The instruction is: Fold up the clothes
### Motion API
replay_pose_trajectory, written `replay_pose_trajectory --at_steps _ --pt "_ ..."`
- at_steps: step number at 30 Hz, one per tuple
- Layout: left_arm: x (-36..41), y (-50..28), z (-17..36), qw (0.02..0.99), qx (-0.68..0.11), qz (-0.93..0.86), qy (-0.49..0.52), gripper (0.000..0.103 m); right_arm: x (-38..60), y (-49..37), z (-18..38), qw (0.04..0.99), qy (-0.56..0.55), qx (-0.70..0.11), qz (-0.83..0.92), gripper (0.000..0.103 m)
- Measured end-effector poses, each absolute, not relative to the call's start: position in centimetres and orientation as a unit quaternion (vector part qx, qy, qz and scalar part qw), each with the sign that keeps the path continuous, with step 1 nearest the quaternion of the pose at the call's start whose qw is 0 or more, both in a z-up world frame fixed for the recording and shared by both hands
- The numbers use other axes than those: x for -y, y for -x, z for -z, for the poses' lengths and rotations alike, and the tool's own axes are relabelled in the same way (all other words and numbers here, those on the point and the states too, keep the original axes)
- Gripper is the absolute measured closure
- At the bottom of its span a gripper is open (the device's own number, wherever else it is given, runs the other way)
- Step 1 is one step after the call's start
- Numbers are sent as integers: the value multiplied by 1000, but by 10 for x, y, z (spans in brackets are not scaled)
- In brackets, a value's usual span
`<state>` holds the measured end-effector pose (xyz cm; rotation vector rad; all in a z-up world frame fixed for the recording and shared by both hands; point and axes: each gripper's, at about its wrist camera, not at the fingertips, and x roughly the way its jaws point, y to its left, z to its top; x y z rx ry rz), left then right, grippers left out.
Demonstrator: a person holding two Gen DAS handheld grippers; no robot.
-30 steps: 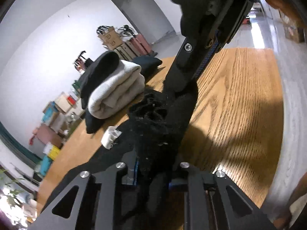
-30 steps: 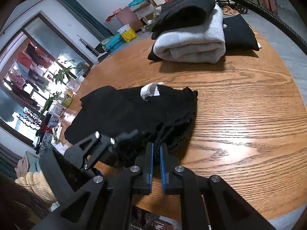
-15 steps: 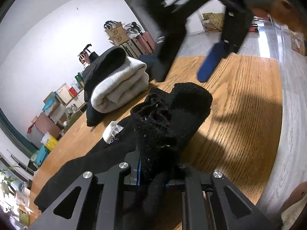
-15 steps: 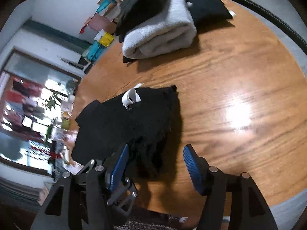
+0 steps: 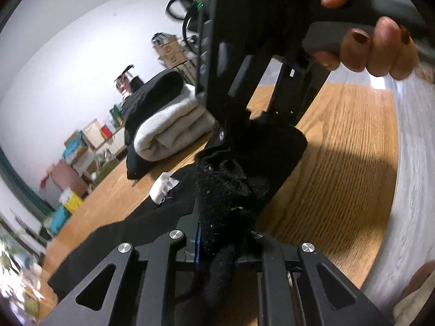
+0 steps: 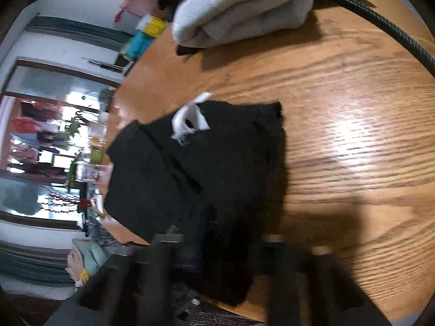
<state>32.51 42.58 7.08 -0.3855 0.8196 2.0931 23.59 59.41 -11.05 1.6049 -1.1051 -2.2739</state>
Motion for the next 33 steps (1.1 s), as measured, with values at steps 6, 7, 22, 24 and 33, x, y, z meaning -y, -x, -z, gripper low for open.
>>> replay_pose_trajectory --at_steps 6,7,22,24,33 --pt "-380 -293 -115 392 -111 -874 265 88 -548 -224 48 92 -513 273 809 89" --pt "-367 -285 -118 383 -62 -876 286 88 -534 -218 39 96 -515 253 813 89" --pt "-178 -180 -62 157 341 -800 468 88 -342 -106 77 178 -589 127 778 86" --pt "-177 -175 -56 147 344 -790 486 88 -322 -91 90 184 -602 120 768 77" --pt "-164 -169 -103 173 235 -827 481 36 -351 -127 27 195 -505 110 834 28"
